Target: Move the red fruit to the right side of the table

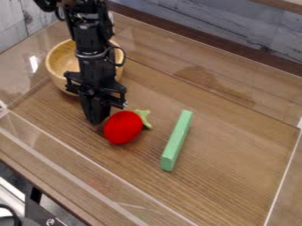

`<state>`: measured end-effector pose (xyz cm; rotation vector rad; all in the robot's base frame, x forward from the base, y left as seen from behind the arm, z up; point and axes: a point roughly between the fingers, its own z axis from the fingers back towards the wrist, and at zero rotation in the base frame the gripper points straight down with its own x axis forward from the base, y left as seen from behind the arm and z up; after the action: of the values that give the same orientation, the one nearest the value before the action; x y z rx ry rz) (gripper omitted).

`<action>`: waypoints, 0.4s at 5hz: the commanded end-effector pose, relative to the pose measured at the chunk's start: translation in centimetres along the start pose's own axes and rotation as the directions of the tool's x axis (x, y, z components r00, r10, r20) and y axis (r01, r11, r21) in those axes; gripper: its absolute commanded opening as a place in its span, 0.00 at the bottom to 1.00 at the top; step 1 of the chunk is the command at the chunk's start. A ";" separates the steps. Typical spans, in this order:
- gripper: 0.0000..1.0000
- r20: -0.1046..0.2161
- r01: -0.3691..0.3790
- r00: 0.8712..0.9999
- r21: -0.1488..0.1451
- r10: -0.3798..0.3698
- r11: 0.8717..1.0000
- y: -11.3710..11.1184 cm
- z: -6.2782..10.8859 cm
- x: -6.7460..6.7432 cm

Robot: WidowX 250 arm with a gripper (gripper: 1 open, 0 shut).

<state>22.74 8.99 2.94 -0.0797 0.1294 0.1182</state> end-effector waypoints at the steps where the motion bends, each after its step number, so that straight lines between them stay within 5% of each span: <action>1: 0.00 0.037 -0.035 0.999 0.007 0.035 0.999 -0.3 0.8 0.7; 2: 0.00 0.044 -0.012 0.999 0.010 0.012 1.000 -0.5 1.5 0.0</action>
<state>22.44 8.50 3.27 -0.0799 0.1317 0.1382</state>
